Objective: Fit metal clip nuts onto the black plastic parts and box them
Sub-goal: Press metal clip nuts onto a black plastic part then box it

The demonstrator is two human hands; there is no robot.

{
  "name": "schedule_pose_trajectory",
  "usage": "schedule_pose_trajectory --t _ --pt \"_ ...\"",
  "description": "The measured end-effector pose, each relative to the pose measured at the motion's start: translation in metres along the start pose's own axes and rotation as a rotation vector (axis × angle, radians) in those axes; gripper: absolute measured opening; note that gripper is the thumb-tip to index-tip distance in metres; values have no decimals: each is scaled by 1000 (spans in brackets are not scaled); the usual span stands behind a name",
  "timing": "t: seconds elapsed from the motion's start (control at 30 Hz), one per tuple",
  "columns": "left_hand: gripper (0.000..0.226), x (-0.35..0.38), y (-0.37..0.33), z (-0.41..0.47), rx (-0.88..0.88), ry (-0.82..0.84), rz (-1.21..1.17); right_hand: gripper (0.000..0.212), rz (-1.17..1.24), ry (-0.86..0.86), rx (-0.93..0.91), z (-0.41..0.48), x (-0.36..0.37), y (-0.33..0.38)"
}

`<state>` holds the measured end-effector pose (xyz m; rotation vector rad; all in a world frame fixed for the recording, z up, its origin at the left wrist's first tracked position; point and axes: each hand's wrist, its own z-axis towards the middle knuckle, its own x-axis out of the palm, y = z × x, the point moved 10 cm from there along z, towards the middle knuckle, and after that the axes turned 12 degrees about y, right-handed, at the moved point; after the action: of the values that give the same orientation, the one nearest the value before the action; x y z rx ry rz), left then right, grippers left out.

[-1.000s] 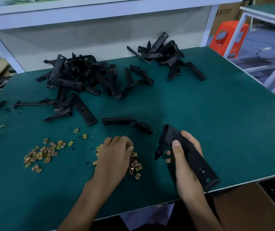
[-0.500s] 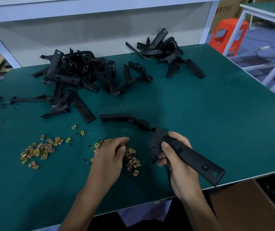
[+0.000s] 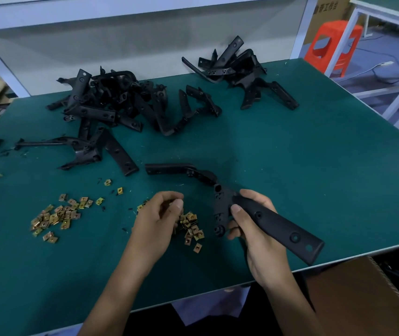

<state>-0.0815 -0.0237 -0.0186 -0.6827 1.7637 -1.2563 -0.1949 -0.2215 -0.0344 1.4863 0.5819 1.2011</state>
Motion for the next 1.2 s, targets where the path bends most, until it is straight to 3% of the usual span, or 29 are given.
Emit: schedule_pose_trajectory --t 0.17,0.43,0.63,0.87,1.03,1.2 --pt "17 -1 3 0 -18 2 -214 29 -5 -7 12 0 -1 -1" --pt "11 2 3 -1 -42 44 -248 31 -10 -10 13 0 -1 0" --pt "16 0 -5 -1 2 41 -134 26 -2 -14 10 0 -2 -1" --pt "15 -2 1 -2 -39 28 -179 25 8 -14 15 1 -3 -4" --pt "7 -8 -13 -6 27 -41 69 26 34 -5 34 1 -3 -5" --pt "23 32 -11 -14 -14 108 -188 28 105 19 37 2 -1 -4"
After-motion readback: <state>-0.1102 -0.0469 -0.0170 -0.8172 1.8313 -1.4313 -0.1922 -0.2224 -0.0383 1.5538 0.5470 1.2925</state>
